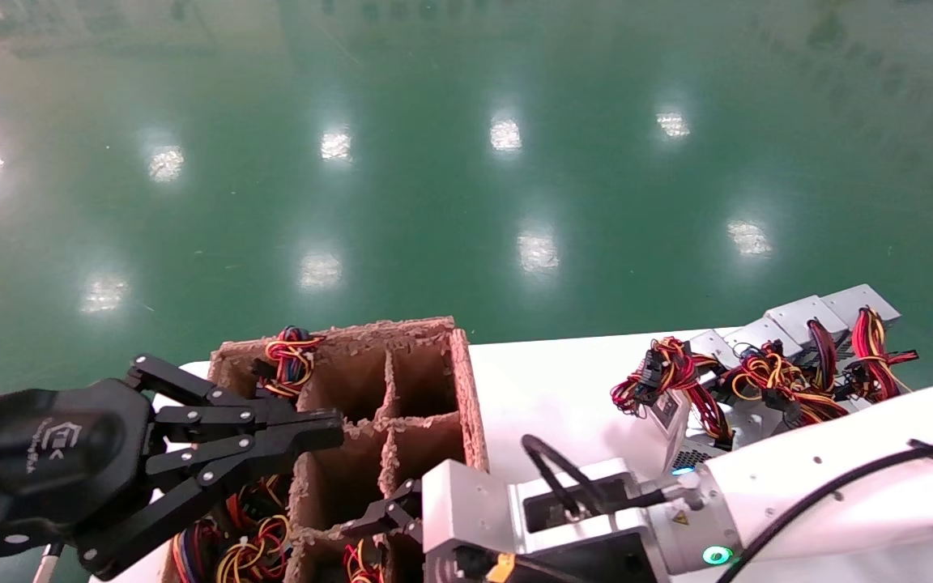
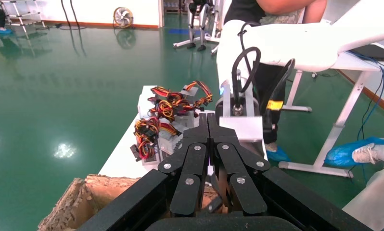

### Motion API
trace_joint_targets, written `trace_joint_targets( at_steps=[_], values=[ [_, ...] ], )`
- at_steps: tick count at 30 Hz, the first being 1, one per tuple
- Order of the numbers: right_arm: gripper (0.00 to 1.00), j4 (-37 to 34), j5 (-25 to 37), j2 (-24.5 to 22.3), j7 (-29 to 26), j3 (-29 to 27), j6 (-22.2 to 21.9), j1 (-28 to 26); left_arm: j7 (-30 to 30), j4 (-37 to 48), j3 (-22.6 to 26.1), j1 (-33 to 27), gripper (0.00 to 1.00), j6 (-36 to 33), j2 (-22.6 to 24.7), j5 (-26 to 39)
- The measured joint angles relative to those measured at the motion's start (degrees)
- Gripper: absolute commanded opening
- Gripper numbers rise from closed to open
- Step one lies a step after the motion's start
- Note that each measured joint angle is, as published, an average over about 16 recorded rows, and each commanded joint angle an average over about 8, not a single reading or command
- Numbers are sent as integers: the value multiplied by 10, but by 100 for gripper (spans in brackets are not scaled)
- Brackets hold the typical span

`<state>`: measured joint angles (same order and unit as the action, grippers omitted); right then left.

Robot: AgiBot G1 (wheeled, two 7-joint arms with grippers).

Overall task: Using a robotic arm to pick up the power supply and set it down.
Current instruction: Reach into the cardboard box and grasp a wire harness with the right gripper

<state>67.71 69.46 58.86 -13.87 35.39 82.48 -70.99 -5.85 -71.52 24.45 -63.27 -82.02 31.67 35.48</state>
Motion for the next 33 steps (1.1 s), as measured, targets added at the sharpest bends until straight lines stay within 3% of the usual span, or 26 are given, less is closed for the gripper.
trace_joint_targets(
  at_steps=[15, 17, 23, 25, 33],
  values=[
    [99, -33, 33, 42, 22, 24, 3, -16, 0, 0, 0, 0, 0, 0, 0, 0],
    [82, -38, 36, 46, 25, 26, 2, -17, 0, 0, 0, 0, 0, 0, 0, 0],
    [8, -55, 41, 55, 32, 29, 0, -19, 0, 0, 0, 0, 0, 0, 0, 0],
    [0, -61, 42, 56, 35, 29, -1, -20, 0, 0, 0, 0, 0, 0, 0, 0],
    [0, -83, 42, 61, 42, 29, -2, -23, 0, 0, 0, 0, 0, 0, 0, 0]
  ],
)
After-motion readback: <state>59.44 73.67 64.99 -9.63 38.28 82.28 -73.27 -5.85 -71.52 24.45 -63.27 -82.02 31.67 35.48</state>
